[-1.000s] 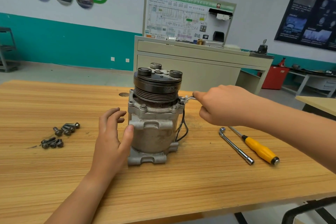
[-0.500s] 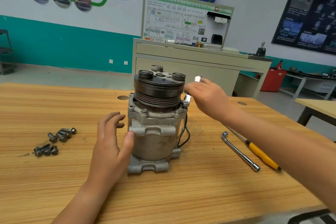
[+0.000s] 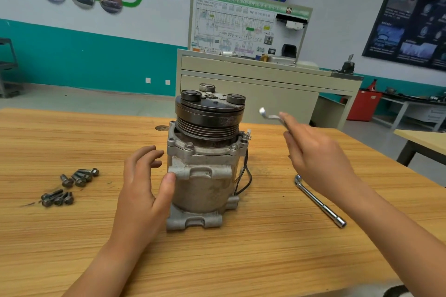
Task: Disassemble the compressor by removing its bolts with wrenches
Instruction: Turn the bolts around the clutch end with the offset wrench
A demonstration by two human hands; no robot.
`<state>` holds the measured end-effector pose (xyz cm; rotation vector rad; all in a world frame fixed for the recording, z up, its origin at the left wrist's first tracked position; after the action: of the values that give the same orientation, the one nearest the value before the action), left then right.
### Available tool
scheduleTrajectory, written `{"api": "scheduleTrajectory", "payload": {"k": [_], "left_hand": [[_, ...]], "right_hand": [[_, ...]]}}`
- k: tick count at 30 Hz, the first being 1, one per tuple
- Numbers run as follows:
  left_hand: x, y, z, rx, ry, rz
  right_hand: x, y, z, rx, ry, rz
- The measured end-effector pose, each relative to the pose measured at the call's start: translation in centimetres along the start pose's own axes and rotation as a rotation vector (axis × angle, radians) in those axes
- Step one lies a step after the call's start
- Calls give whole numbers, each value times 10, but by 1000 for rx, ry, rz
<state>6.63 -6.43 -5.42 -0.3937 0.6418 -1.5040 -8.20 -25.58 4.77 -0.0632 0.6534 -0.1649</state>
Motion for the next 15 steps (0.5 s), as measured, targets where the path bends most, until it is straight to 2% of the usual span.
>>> {"api": "scheduleTrajectory", "payload": {"k": [4, 10, 15], "left_hand": [[-1, -1, 0, -2, 5, 2], [-3, -1, 0, -35, -3, 17], [-3, -2, 1, -36, 1, 2]], "right_hand": [[10, -3, -17, 108, 259, -92], [22, 7, -9, 95, 363, -279], [21, 24, 5, -52, 469, -555]]}}
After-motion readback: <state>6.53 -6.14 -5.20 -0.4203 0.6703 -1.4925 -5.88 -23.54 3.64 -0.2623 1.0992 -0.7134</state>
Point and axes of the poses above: each hand's wrist, its own z-axis towards the middle knuckle, its own x-axis out of the palm, y = z × x, the point moved 8 cm from there along z, towards the middle knuckle, and after that the axes turned 4 degrees about -y, right-handed, at the moved point
